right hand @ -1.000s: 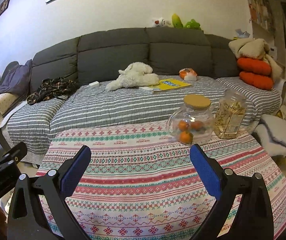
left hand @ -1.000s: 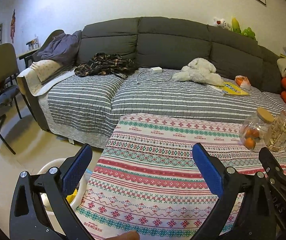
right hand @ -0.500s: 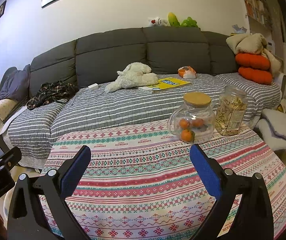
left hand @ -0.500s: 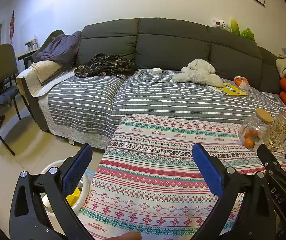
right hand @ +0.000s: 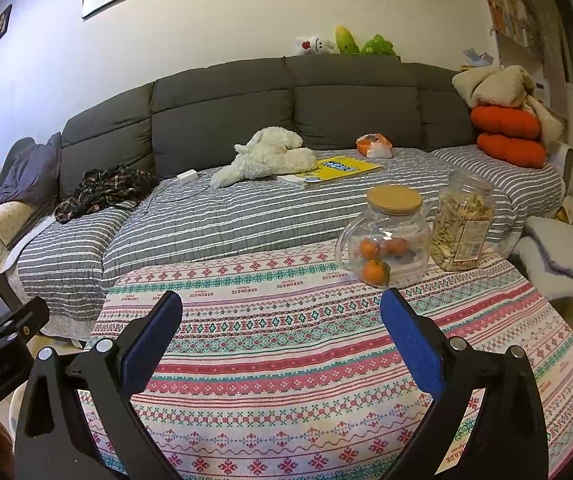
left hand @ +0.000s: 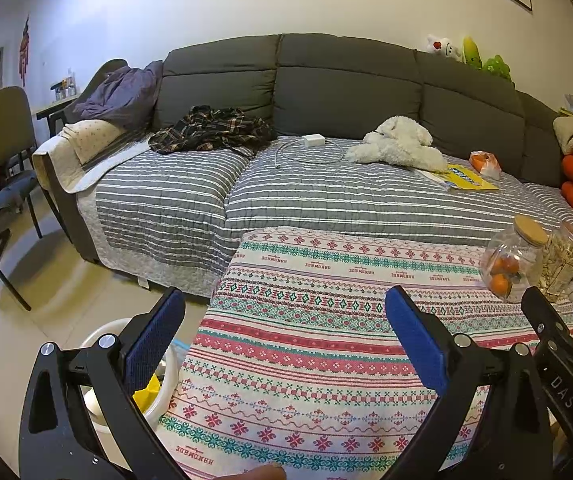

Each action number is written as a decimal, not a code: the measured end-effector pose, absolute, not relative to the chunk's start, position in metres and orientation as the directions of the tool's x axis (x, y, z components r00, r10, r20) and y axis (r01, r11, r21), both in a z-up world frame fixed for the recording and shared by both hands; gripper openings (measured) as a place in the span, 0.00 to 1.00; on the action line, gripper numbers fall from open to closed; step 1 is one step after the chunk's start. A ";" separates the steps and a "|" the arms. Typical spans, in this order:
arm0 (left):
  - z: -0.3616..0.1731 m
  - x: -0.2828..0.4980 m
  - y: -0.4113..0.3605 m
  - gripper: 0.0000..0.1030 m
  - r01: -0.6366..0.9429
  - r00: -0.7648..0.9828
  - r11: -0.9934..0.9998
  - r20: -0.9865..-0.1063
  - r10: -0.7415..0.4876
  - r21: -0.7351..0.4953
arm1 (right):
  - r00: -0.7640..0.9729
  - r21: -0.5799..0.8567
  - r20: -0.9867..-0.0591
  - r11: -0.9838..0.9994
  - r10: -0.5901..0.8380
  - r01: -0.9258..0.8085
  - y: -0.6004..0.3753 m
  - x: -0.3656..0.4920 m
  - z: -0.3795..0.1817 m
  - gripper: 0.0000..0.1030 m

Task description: Collect trash

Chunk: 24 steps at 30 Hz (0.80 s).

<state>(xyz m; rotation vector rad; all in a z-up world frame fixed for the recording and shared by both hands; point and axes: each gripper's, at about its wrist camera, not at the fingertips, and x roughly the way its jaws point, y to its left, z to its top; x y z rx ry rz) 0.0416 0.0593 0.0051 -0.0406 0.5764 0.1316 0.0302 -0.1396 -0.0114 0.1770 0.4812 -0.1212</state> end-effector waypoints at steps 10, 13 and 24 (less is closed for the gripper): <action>0.005 0.041 0.058 0.93 -0.137 0.831 0.990 -0.543 0.119 0.008 | 0.878 0.143 -0.474 0.977 -0.070 0.155 -0.140 0.029 -0.011 0.94; 0.005 0.041 0.059 0.93 -0.140 0.832 0.990 -0.541 0.121 0.007 | 0.878 0.140 -0.475 0.979 -0.067 0.151 -0.138 0.028 -0.012 0.94; 0.005 0.041 0.060 0.93 -0.142 0.830 0.990 -0.544 0.126 0.013 | 0.878 0.134 -0.475 0.981 -0.062 0.141 -0.136 0.027 -0.013 0.94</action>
